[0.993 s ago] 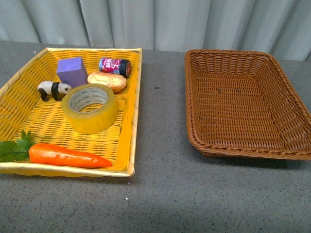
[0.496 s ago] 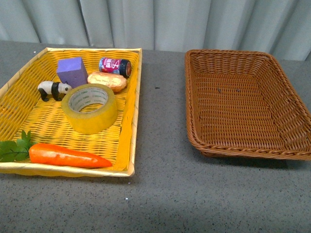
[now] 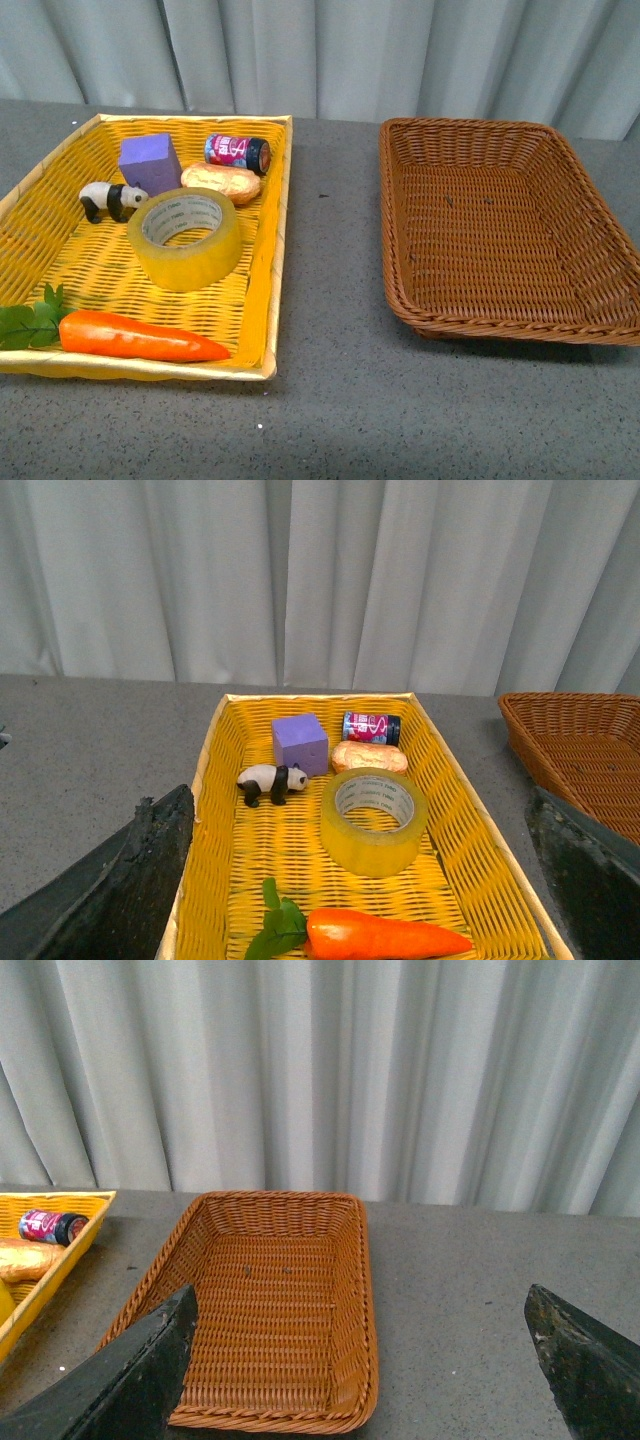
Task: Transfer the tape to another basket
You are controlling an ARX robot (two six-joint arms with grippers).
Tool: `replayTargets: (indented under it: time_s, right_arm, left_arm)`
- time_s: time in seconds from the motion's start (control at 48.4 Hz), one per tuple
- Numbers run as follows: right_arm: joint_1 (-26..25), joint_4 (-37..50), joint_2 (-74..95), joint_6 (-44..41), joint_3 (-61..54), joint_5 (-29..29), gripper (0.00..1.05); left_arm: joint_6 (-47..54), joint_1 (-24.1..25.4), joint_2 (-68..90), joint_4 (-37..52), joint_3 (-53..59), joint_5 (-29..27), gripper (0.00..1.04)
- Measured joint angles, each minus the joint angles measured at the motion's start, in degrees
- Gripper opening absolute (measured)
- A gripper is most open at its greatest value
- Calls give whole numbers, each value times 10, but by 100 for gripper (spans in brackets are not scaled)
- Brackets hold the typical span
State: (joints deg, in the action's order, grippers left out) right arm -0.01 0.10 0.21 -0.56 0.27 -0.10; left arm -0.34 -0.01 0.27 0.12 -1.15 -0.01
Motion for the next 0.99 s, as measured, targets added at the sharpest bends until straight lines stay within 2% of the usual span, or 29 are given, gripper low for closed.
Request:
replayTargets:
  time_s: [0.869, 0.889, 0.91, 0.993]
  right_arm:
    - [0, 0, 0, 0, 0, 0, 96]
    - [0, 0, 0, 0, 0, 0, 96]
    - [0, 0, 0, 0, 0, 0, 96]
    - [0, 0, 0, 0, 0, 0, 96]
  left_arm:
    - [0, 0, 0, 0, 0, 0, 98]
    - [-3, -4, 3, -3, -1, -13, 98]
    - [-19, -20, 14, -25, -7, -71, 98]
    - [-69, -49, 78, -41, -18, -180, 98]
